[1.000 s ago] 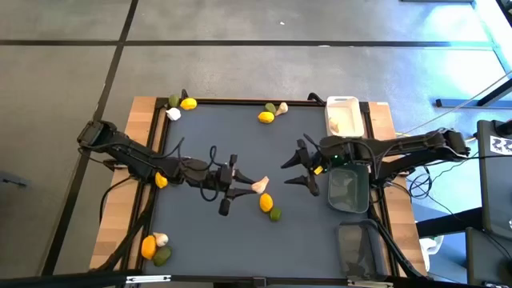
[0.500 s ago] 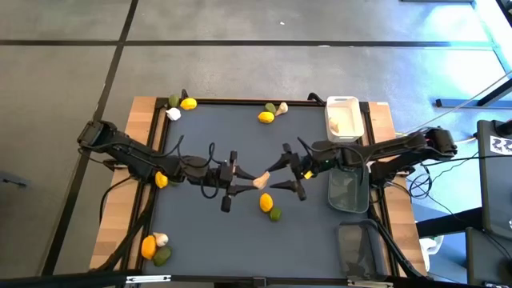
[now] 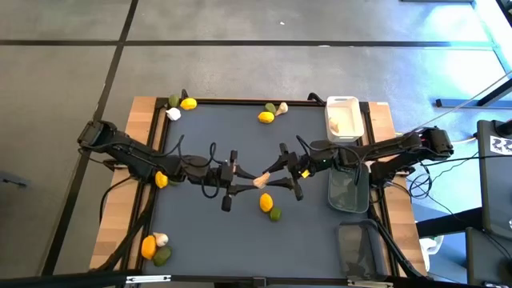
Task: Sort produce into baskets
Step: Put the white garlic into the white bin, then put the yellow lemon into the gray bin
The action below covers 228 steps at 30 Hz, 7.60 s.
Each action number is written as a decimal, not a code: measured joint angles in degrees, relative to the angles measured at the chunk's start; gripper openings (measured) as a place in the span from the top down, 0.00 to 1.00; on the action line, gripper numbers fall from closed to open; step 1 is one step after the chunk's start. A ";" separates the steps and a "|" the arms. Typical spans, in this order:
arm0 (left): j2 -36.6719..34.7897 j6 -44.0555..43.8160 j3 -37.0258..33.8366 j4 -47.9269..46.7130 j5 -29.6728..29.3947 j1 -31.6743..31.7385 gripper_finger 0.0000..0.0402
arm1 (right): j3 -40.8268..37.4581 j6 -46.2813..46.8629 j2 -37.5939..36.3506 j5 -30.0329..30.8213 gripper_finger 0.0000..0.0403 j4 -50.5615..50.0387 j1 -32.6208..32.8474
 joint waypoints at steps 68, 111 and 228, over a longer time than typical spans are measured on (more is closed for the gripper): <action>0.00 -9.36 0.00 -8.94 -2.06 0.39 0.50 | 0.00 -6.51 -17.09 41.69 0.94 -55.12 -28.68; 0.00 -9.42 -0.02 -9.07 -3.01 0.39 0.50 | 0.15 -6.66 -3.06 26.99 0.94 -67.03 -55.63; 32.94 4.77 20.65 -28.75 27.93 9.03 0.39 | 0.01 -5.09 -15.58 5.12 0.45 -60.66 -27.04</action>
